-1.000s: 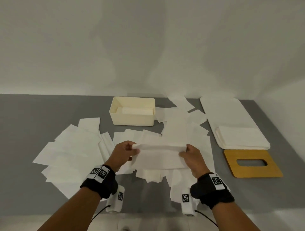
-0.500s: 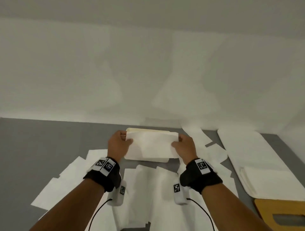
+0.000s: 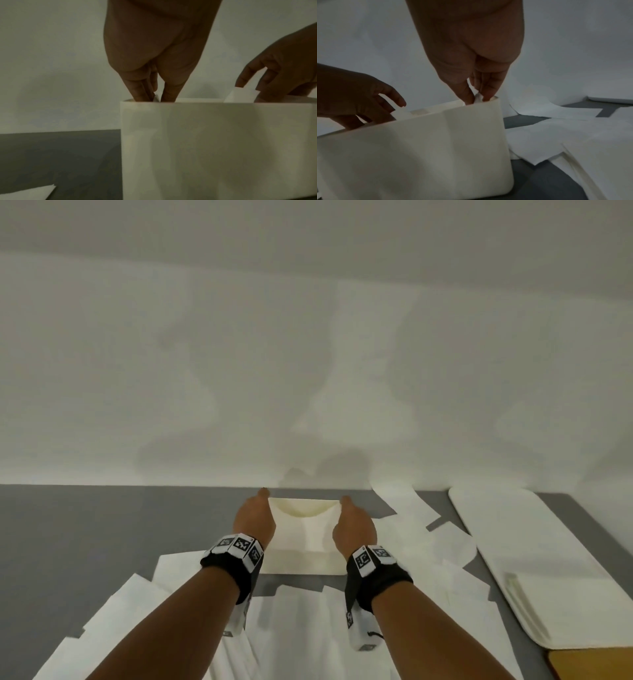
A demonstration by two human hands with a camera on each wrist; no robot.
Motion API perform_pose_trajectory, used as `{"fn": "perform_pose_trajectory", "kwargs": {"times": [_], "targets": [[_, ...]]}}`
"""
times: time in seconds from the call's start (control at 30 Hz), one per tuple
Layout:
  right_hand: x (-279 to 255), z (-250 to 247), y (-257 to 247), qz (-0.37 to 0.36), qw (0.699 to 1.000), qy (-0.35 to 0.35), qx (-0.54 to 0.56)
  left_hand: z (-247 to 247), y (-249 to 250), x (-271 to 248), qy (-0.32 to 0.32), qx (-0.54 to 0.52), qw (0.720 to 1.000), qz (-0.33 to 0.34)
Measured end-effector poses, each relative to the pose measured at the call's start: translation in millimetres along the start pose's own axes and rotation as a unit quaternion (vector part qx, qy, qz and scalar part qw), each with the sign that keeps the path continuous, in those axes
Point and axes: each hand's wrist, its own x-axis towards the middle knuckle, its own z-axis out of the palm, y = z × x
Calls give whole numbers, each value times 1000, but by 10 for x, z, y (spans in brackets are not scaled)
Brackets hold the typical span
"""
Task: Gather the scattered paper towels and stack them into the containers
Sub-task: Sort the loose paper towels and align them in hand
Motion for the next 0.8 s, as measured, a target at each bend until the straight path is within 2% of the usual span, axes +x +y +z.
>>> {"fn": "perform_pose_trajectory", "kwargs": {"times": [0.1, 0.17, 0.3, 0.37, 0.47, 0.57, 0.67, 0.8], "targets": [[-41, -35, 9, -15, 1000, 2, 7, -78, 56, -65, -4, 31, 999, 12], [-127, -136, 43, -17, 999, 28, 27, -172, 84, -168, -5, 20, 1000, 19], [-627, -417, 413, 30, 993, 42, 102, -386, 171, -605, -9, -110, 994, 0], [-1016, -463, 798, 81, 989, 8, 124, -444, 235, -945, -55, -204, 977, -35], [-1613, -372, 1464, 178, 975, -56, 118, -322, 377, -1474, -169, -327, 927, -78], [-2040, -240, 2035, 250, 963, -61, 86, 2, 584, -1890, -253, -279, 924, -69], [-2214, -209, 2463, 328, 942, 7, 70, 319, 876, -2201, -314, -217, 924, -27], [-2215, -233, 2702, 353, 935, -5, 8, 640, 1242, -2477, -339, -205, 918, -15]]}}
